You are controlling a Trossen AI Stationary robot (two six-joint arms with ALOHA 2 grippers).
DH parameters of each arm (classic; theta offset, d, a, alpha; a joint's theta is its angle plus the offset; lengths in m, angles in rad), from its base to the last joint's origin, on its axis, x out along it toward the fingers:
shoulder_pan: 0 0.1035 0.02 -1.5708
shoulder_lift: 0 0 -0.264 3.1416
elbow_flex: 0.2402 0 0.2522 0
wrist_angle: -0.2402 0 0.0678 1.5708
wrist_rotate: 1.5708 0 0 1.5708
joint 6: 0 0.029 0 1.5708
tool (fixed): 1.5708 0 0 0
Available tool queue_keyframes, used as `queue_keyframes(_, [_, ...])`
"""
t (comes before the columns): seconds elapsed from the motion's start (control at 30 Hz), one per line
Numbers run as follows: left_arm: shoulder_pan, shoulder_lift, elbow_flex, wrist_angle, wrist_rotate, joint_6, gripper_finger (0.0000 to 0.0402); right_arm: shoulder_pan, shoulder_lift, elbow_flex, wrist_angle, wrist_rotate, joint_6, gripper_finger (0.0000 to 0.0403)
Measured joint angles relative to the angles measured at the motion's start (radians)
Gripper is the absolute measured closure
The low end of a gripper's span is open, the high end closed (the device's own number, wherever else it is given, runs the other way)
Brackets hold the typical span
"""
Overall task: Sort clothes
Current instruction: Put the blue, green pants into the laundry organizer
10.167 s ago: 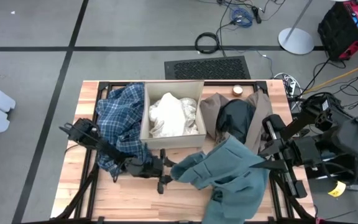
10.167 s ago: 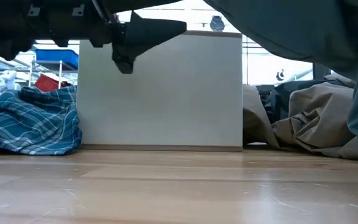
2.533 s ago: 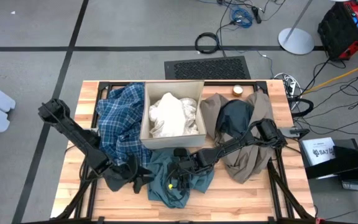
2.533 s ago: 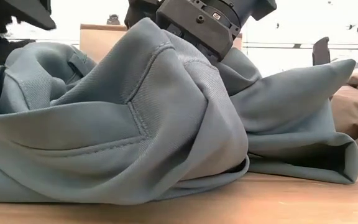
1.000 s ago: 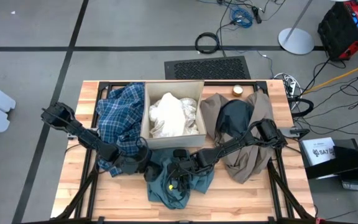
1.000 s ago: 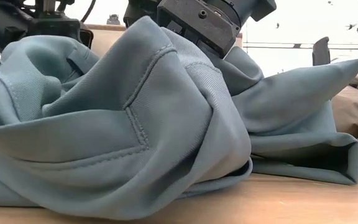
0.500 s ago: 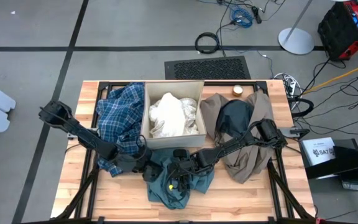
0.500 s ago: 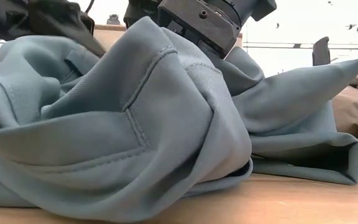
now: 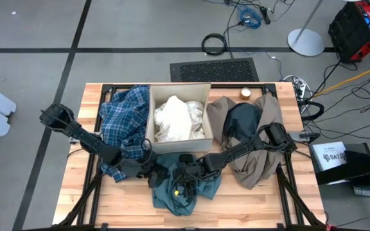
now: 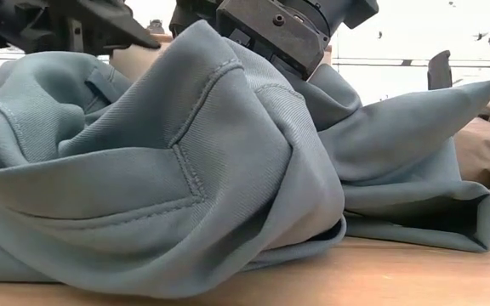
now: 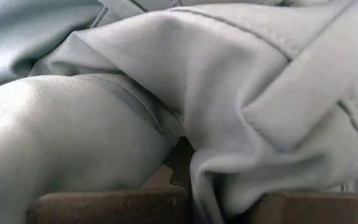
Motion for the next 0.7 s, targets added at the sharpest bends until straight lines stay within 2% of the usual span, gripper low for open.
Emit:
queue_keyframes(0.17, [0.011,0.0,0.005,-0.002,0.009,0.062,0.009,0.0,0.0,0.0,0.0,0.0,-0.003,0.0388])
queue_keyframes(0.43, [0.019,0.0,0.005,-0.015,0.012,0.031,0.0088,0.0,0.0,0.0,0.0,0.0,-0.004,0.0388])
queue_keyframes(0.7, [0.042,0.0,0.004,-0.135,0.065,0.021,0.0088,0.0,0.0,0.0,0.005,0.0,-0.004,0.0388])
